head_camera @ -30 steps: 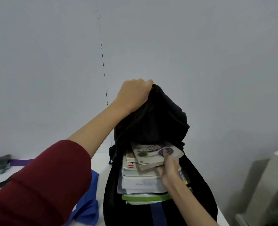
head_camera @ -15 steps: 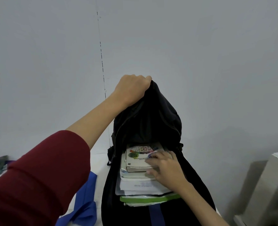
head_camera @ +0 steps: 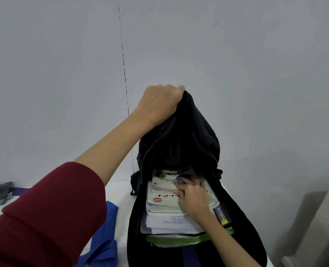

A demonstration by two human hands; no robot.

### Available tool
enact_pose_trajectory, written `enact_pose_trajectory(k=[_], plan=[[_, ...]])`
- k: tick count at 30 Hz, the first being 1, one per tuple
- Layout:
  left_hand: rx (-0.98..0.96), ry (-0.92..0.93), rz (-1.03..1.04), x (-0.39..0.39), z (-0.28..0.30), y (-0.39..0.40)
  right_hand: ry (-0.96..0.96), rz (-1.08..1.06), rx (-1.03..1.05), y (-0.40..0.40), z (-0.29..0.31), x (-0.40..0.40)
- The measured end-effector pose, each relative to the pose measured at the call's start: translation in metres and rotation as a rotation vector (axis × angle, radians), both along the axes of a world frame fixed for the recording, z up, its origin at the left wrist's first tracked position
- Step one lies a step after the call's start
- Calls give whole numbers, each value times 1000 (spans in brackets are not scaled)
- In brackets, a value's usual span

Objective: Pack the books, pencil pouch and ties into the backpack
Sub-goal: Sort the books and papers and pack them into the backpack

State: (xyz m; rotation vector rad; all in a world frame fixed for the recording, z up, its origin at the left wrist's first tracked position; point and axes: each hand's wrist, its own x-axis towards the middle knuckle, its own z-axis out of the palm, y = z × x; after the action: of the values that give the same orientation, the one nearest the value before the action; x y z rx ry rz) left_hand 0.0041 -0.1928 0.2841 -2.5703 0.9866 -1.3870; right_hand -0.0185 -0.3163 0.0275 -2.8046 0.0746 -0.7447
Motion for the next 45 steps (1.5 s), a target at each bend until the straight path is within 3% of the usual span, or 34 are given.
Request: enact_pose_trajectory(k=[3,11,18,28,31,34,36,39,42,45], plan=[[-11,-10,2,2,0,1,-99,-45,11,-8,-8,-4],[-12,27,2,-1,-4,-5,-144,-99,-33,-21,-7,-2],[-18,54,2,-2,-6,-7,-293,150,-62,21,-8,-5],[-9,41,0,-6,-11,-2,-235,188,91,35,-4,8],[11,48,14,-11,-15,-1,-583,177,19,30,8,-14],[-1,66,15,-15,-21,4,-982,84,84,20,44,-48],[-26,98,-25,-20,-25,8,-1086,1,179,12,77,-65],[-43,179,-127,-33,-34,14,-998,-45,234,-3,107,-74],[-81,274,-224,-46,-45,21,-828,85,365,-16,116,-82],[-86,535,-333,-65,-66,29,-730,94,548,-29,112,-105]])
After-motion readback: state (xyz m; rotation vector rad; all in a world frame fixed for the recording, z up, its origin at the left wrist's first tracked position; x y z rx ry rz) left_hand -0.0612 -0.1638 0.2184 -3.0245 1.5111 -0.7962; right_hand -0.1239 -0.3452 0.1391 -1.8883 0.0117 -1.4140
